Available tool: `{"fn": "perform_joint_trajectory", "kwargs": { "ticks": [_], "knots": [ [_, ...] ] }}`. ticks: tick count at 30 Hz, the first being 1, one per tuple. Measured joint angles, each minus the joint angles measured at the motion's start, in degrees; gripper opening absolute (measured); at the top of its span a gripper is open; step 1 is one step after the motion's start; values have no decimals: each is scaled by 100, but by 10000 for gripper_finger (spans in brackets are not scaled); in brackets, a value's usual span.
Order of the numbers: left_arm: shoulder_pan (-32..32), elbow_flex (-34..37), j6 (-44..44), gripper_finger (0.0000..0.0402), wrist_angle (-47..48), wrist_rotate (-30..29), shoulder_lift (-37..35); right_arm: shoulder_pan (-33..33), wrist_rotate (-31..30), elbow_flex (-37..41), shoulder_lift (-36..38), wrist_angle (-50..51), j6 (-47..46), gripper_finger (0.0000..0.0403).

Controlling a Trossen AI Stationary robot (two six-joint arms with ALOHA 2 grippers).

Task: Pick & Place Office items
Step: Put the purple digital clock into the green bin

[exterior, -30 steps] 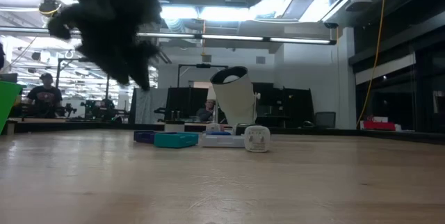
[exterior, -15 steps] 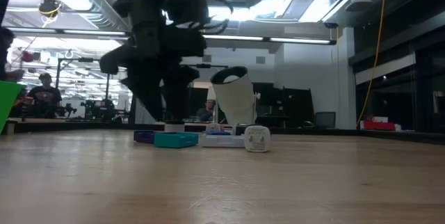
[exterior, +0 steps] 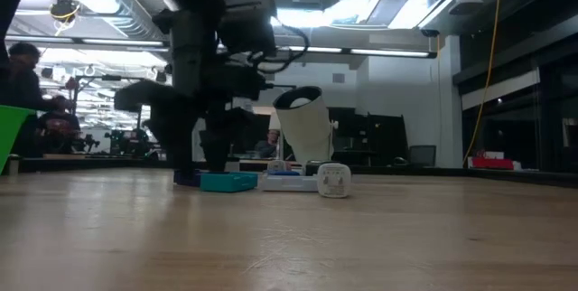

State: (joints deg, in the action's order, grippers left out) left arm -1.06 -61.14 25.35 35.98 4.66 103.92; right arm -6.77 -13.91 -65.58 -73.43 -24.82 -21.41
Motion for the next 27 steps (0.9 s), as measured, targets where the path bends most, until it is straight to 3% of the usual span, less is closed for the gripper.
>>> {"fn": "perform_joint_trajectory", "kwargs": {
  "ticks": [8,14,16,27],
  "knots": [
    [98,-28,-275,219,0,-45,303,-54,71,0,0,2,-2,307],
    [111,-31,-1091,153,-61,-45,312,-143,99,0,0,0,-7,307],
    [107,-8,-1323,148,-51,32,255,-174,139,0,0,2,-9,307],
    [91,45,-2599,148,125,1152,-634,-215,367,0,0,0,-22,307]
  ]
}}
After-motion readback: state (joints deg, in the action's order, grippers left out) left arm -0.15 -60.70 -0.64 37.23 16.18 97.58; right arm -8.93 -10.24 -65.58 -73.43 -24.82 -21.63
